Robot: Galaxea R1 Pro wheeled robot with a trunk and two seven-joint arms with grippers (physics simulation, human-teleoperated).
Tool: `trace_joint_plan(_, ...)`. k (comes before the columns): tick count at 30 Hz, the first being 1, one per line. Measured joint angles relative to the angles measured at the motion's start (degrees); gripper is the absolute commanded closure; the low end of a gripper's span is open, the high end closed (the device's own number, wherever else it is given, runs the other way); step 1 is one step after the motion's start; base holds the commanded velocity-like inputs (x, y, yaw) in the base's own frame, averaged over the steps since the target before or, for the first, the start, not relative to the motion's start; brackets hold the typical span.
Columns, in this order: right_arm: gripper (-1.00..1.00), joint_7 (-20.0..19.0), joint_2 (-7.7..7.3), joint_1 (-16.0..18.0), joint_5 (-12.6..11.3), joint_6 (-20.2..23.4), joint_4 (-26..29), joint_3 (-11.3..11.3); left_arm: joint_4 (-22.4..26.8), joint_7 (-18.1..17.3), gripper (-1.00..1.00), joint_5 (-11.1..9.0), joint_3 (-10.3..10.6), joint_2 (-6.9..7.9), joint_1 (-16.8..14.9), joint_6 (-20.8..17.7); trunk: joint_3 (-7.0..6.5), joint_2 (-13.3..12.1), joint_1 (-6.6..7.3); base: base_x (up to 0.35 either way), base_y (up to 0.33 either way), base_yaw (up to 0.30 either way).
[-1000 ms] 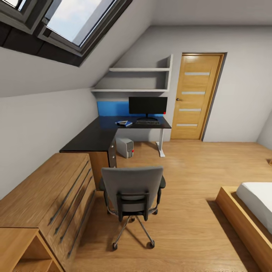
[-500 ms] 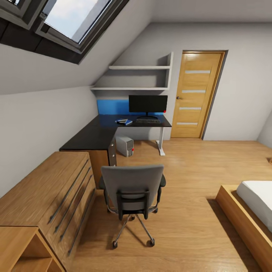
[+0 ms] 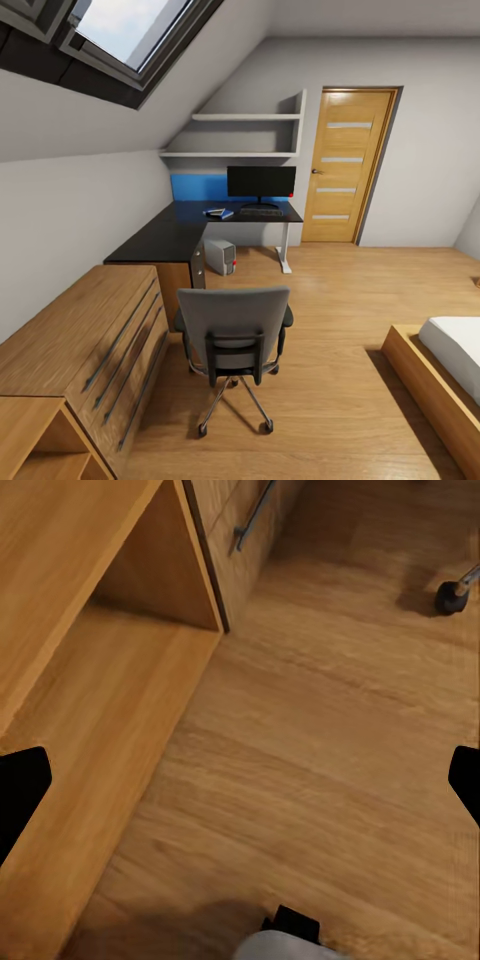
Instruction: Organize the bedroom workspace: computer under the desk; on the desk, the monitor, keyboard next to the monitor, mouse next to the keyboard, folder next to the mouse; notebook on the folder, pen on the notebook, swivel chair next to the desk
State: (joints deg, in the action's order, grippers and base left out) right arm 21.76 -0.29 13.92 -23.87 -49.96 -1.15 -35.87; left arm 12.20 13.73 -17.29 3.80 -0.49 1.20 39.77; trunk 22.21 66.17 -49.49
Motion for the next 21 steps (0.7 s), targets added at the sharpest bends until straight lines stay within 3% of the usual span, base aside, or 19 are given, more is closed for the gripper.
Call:
trace_joint_plan(2, -1.0, 0.0, 0.06, 0.0, 0.0, 0.0, 0.0, 0.0, 0.2, -0.1, -1.0, 0.0, 0.0, -0.01, 0.0, -2.9, 0.36, 0.8, -0.44, 0.0, 0.0, 0.0)
trace_joint_plan(5, -1.0, 0.0, 0.08, 0.0, 0.0, 0.0, 0.0, -0.1, 1.6, -0.3, -1.0, 0.1, 0.0, -0.01, -0.1, -10.3, 0.9, 2.0, -1.1, 0.0, 0.0, 0.0)
trace_joint_plan(6, -1.0, 0.0, 0.05, 0.0, 0.0, 0.0, 0.0, -0.1, 3.4, -0.4, -1.0, 0.1, 0.0, 0.05, -0.1, -13.9, 1.08, 2.4, -1.32, 0.0, 0.0, 0.0)
trace_joint_plan(7, -1.0, -0.1, 0.19, 0.0, 0.2, 0.0, 0.7, -0.2, 9.7, -0.5, -1.0, 0.0, -0.1, 0.15, -0.8, -23.9, 1.25, 2.8, -1.54, 0.0, 0.0, 0.0)
trace_joint_plan(11, -1.0, -0.2, 0.36, 0.0, 0.3, 0.0, 3.0, -0.2, 13.2, -0.5, -1.0, 0.1, 0.0, 0.03, -3.0, -28.9, 1.96, 4.4, -2.42, 0.0, 0.0, 0.0)
trace_joint_plan(12, -1.0, -0.1, 1.49, 0.4, 0.2, 8.4, 9.7, 0.3, 14.2, -0.1, -1.0, 0.1, -0.1, -1.76, -6.1, -36.6, 2.15, 4.8, -2.64, 0.0, 0.0, 0.0)
trace_joint_plan(13, -1.0, -0.2, 1.72, 0.5, 0.2, 10.6, 12.4, -0.2, 14.3, -0.1, -1.0, 0.3, 0.0, -2.08, -12.2, -37.9, 2.31, 5.2, -2.86, 0.0, 0.0, 0.0)
trace_joint_plan(20, -1.0, 0.0, 2.77, 4.8, -0.1, 26.2, 19.2, 0.0, 14.3, -0.1, -1.0, 0.2, 0.0, -3.77, -20.0, -48.0, 3.57, 8.0, -4.4, 0.0, 0.0, 0.0)
trace_joint_plan(21, -1.0, 0.0, 3.22, 6.6, -0.7, 30.3, 20.0, 0.0, 14.3, -0.1, -1.0, 0.2, 0.0, -3.96, -22.1, -49.4, 3.74, 8.4, -4.62, 0.0, 0.0, 0.0)
